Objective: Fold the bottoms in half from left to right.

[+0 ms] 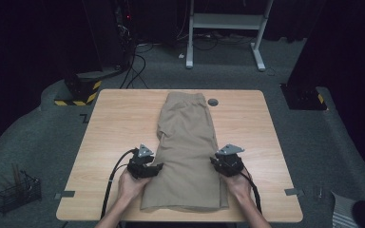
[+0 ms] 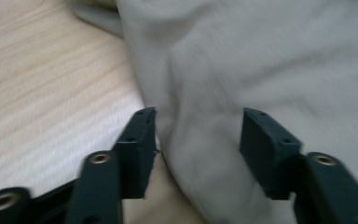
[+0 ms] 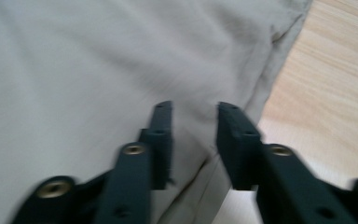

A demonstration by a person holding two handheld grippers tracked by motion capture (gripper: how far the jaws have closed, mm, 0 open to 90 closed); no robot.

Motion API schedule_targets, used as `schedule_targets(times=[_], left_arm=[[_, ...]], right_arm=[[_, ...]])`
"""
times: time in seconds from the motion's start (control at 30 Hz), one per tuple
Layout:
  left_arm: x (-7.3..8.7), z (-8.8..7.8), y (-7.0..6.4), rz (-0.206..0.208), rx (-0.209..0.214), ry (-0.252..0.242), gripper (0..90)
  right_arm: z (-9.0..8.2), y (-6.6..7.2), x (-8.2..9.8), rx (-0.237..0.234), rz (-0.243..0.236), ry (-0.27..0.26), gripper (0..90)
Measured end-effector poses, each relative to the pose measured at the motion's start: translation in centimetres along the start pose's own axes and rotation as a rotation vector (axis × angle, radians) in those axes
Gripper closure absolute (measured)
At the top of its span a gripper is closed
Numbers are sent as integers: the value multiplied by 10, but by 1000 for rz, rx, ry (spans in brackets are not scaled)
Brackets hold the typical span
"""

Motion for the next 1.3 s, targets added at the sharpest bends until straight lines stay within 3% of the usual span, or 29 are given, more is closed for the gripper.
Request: schedule_targets(times=[0.07, 0.13, 0.2, 0.27, 0.33, 0.43, 0.47, 0.5, 0.53, 0.6, 0.67, 0.73, 0.83, 0.93, 0.97, 1.03, 1.13, 1.23, 1.3], left_arm=[[5, -2, 0, -1, -1, 3, 457], [8, 0, -1, 7, 6, 5, 574], [8, 4, 0, 27, -33, -16, 695], [3, 11, 5, 16, -65, -34, 786], [-7, 22, 11, 35, -116, -41, 834], [-27, 42, 26, -2, -154, -40, 837], [-27, 42, 26, -2, -154, -40, 771], [-32, 46, 36, -45, -173, -33, 685], [-32, 44, 39, -70, -168, -25, 613], [-27, 31, 39, -77, -134, -26, 518], [-15, 17, 35, -70, -105, -37, 493], [-4, 9, 31, -66, -84, -45, 497], [8, 7, 24, -74, -27, -42, 603], [10, 6, 16, -52, -17, -44, 743], [11, 6, 15, -40, -20, -41, 790], [13, 3, 11, -15, -29, -40, 862], [20, -4, 8, -2, 1, -47, 885], [25, -10, 2, 17, 17, -38, 880], [20, -12, 4, 8, 13, -51, 788]], right_arm=[[-6, 6, 5, -11, 3, 3, 566], [-5, 11, 10, -8, 4, 22, 558], [4, 10, 13, 13, 9, 53, 561], [11, 3, 10, -5, 39, 26, 585], [20, -3, 2, 15, 22, 17, 639], [39, -16, -16, 69, 3, 3, 670], [44, -22, -21, 67, 29, 2, 642], [47, -28, -25, 75, 48, 6, 587], [48, -32, -27, 87, 60, 14, 542], [42, -34, -27, 86, 80, 7, 507], [27, -26, -19, 64, 76, -22, 504], [18, -19, -12, 39, 69, -11, 502], [11, -6, -3, -18, 64, -13, 545], [12, 7, 0, -27, 26, 6, 627], [15, 9, 1, -15, 16, 32, 678], [16, 9, 5, -21, 0, 28, 833], [10, 8, 10, 7, -50, 40, 889], [5, 9, 14, -10, -58, 46, 887], [3, 11, 15, 0, -73, 54, 799]])
Point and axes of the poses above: each handheld gripper's, and its own axes: z roughly forward along the jaws, x roughly out of its underside, y roughly to its left, the point moved 3 cm from there along z, roughly forward along the jaws, and after that the axes turned 7 degrees about -x, right-handed, at the moved point
